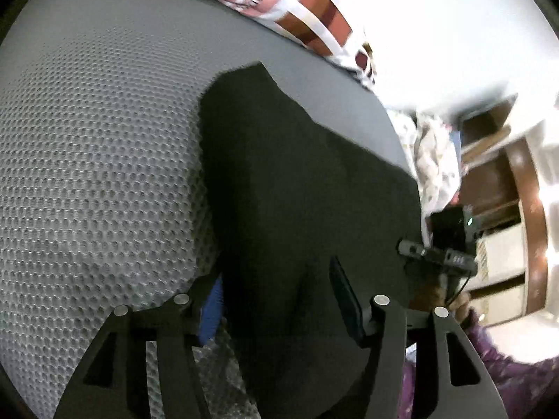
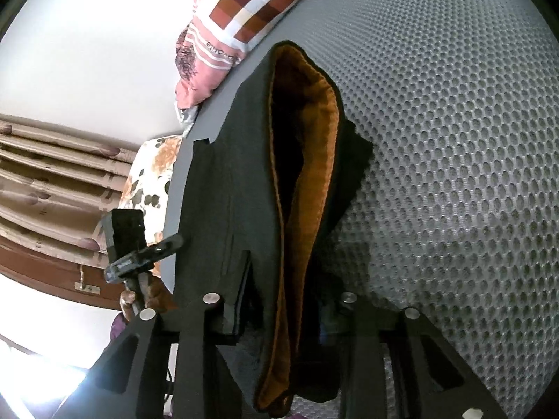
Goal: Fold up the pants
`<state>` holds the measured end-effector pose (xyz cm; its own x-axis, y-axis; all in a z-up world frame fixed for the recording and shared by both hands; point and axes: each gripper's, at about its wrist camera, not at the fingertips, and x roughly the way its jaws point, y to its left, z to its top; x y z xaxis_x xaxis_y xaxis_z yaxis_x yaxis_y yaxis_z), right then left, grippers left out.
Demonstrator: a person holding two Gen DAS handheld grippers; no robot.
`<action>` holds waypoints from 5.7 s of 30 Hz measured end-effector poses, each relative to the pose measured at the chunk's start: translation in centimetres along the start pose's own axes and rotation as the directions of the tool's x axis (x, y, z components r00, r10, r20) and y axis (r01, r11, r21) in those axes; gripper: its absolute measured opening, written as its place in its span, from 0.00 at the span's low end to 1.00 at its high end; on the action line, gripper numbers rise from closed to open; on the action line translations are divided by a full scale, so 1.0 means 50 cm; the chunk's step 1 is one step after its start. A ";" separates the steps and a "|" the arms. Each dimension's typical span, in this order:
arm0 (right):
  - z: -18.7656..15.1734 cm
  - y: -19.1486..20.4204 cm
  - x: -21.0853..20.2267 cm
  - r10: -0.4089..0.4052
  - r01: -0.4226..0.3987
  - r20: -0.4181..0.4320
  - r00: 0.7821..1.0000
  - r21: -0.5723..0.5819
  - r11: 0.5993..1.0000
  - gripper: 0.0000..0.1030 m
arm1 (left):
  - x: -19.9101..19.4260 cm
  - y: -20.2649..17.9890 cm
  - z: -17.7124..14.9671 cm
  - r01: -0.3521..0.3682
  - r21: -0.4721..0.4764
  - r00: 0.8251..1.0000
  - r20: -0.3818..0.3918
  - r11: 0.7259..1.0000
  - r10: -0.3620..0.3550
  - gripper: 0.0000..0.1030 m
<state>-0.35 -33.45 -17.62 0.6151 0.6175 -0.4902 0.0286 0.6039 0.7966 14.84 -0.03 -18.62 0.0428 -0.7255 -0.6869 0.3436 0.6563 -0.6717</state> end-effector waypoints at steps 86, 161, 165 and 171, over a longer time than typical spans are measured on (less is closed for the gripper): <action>0.034 0.289 0.160 0.108 -0.119 -0.061 0.992 -0.231 0.966 0.24 | -0.223 -0.114 -0.035 -0.686 0.170 0.687 0.472 0.708 0.553 0.15; 0.199 0.377 0.487 -0.263 0.349 0.241 0.934 -0.458 0.818 0.63 | -0.230 0.288 0.211 -0.831 -0.132 0.422 0.485 0.541 0.766 0.87; 0.193 0.365 0.464 -0.268 0.374 0.295 0.917 -0.410 0.832 0.69 | -0.239 0.290 0.206 -0.817 -0.153 0.425 0.492 0.556 0.760 0.87; 0.163 0.379 0.446 -0.284 0.434 0.379 0.880 -0.402 0.806 0.93 | -0.235 0.270 0.190 -0.816 -0.146 0.420 0.516 0.560 0.747 0.87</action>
<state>20.34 -12.36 -10.55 0.8324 0.1807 -0.5239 -0.0271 0.9575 0.2872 27.89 15.39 -16.96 0.7586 0.0783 -0.6468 0.0208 0.9893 0.1442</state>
